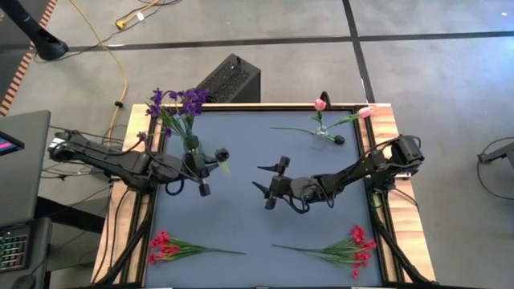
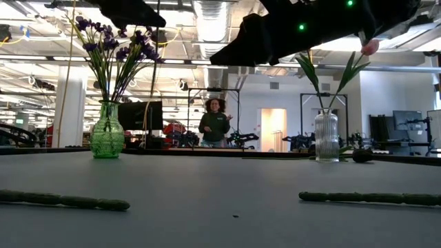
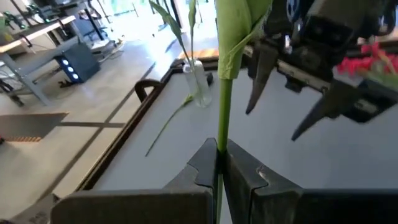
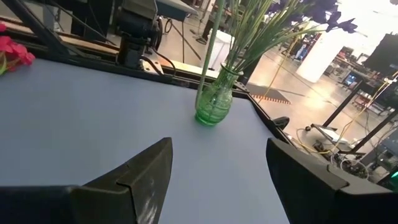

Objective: Sort flowers into vase by color
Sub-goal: Put the left black flower into the green vase

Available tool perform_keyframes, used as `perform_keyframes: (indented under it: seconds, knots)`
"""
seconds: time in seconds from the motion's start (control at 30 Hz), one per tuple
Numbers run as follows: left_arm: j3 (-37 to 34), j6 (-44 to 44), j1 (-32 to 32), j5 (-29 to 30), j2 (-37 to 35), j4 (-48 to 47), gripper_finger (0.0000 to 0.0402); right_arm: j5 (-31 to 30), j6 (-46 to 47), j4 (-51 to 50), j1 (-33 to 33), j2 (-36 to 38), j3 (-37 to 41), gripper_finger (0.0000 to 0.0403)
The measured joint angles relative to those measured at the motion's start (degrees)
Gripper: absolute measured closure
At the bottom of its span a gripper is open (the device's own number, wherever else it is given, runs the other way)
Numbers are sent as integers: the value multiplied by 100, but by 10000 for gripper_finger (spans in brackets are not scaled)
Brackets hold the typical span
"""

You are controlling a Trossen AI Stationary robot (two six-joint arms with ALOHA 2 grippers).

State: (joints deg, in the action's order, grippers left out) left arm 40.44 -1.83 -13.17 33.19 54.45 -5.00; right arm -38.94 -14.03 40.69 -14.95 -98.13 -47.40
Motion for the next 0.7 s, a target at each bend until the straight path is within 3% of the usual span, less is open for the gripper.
perform_keyframes:
  seconds: [0.5, 0.7]
  knots:
    - [-231, 256, -23, -708, 15, 359, 401, 3, -84, -49, -30, 2, 0, 117]
    - [-231, 166, -167, -705, 423, 637, 401, -2, -146, -55, -82, 16, 0, 117]
